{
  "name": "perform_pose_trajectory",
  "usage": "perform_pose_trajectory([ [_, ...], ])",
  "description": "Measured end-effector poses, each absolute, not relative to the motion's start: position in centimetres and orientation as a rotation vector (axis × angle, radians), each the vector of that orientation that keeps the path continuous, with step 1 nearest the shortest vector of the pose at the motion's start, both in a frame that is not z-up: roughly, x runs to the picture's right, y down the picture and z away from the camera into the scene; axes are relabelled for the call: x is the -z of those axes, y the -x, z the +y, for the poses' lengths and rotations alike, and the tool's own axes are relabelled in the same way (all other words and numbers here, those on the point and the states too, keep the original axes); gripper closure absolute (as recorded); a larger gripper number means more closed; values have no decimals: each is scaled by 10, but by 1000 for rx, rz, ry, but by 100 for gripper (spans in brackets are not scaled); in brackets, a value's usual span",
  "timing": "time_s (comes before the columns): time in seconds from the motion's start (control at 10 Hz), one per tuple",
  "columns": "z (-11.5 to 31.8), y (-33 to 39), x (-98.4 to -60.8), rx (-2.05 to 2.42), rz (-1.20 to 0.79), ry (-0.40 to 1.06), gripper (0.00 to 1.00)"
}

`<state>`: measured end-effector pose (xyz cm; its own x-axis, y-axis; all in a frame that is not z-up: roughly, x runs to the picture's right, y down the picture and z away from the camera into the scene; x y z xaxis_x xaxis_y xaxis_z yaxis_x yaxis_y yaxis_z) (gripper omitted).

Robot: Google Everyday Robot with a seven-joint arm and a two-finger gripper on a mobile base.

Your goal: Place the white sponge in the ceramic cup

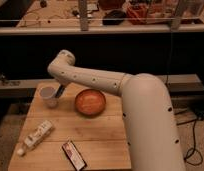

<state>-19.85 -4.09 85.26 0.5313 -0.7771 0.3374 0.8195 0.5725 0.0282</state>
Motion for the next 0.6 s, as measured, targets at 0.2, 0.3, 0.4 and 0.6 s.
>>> perform_pose_trajectory([
  [0.2,-41,199,-853,953,-338,134,99],
  [0.3,-41,200,-852,952,-341,130,99],
  [0.4,-41,200,-853,950,-346,128,99],
  [0.6,-41,201,-853,947,-357,119,99],
])
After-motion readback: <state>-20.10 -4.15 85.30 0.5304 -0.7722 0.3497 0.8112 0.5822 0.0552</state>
